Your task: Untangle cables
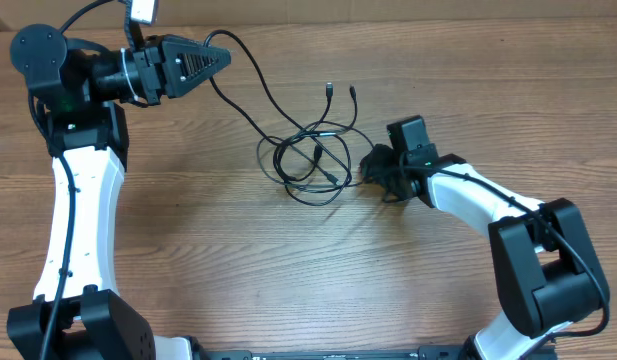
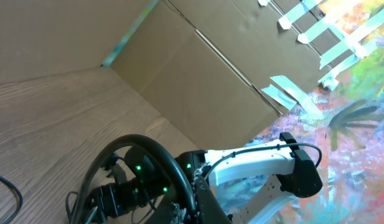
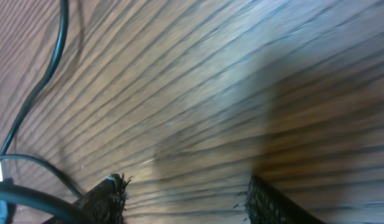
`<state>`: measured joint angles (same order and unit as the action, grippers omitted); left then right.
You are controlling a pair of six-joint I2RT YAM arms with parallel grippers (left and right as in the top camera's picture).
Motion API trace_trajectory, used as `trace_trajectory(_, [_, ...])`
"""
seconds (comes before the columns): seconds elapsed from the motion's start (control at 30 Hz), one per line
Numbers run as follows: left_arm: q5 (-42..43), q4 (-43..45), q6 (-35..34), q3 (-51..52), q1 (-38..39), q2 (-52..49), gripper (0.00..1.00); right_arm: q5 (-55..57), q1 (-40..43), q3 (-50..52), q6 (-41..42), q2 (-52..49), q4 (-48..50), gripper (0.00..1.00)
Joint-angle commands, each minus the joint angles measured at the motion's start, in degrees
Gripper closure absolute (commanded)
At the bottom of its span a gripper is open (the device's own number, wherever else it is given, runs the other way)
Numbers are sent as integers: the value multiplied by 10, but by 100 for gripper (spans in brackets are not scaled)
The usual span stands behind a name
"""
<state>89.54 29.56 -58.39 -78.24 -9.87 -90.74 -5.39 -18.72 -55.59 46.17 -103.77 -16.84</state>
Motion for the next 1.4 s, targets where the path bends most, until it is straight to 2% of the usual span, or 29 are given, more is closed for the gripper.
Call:
trace_trajectory(0.0, [10, 2, -3, -6, -5, 15, 96, 13, 20, -2, 23, 8, -15, 39])
trace_trajectory(0.57, [0, -20, 10, 44, -6, 1, 96, 8, 98, -2, 22, 8, -45, 38])
trace_trajectory(0.6, [0, -20, 10, 47, -6, 1, 96, 7, 103, -2, 22, 8, -49, 34])
trace_trajectory(0.7, [-1, -21, 10, 50, -9, 1, 96, 2, 114, -2, 18, 8, -58, 30])
trace_trajectory(0.9, [-10, -37, 10, 50, -35, 1, 96, 2, 132, -2, -1, 8, -66, 30])
trace_trajectory(1.1, [-42, -144, 51, 50, -87, 1, 96, 2, 148, -2, -2, 8, -77, 30])
trace_trajectory(1.27, [-102, -296, 146, 50, -119, 1, 96, 2, 152, -2, -7, 8, -82, 30])
trace_trajectory(1.37, [-179, -408, 214, 50, -136, 1, 96, 2, 152, -2, -13, 8, -82, 29])
